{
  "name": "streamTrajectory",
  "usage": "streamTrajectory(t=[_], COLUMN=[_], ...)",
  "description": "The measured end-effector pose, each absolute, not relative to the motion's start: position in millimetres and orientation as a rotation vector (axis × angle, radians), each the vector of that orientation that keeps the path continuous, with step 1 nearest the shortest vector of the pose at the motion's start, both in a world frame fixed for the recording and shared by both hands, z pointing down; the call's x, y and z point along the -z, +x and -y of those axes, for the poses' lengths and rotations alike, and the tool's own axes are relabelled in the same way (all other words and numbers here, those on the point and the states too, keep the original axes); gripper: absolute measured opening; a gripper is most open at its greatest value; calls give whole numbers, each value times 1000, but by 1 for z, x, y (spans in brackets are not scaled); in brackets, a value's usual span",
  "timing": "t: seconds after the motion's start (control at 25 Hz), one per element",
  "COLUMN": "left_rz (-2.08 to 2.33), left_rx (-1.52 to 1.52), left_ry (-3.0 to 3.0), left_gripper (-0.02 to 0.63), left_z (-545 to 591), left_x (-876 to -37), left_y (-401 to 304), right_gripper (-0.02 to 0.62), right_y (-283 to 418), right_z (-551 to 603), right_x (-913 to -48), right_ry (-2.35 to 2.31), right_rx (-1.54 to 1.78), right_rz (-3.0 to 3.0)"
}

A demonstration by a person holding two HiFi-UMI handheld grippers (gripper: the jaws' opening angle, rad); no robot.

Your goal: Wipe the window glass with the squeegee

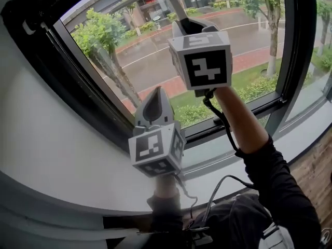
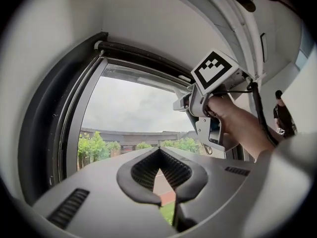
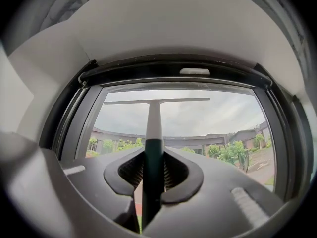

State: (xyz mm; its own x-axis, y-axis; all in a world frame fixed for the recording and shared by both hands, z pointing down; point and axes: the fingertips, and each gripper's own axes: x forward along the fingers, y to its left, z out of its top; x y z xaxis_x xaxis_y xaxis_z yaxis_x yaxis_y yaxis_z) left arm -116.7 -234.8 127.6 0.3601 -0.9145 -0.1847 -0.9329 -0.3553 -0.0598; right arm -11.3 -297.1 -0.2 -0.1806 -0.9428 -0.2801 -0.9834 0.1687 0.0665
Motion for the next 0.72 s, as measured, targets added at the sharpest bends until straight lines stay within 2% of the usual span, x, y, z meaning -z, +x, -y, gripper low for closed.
streamTrajectory(t=[0.72], left_rz=[-1669], left_rx=[-192], left_ry=[-2562], left_gripper=[0], left_z=[250], left_x=[-148], left_y=[-110], right_gripper=[66], right_y=[-18], right_z=[327], right_x=[21], right_ry=[-1935], right_rx=[-287], right_rz=[-2232])
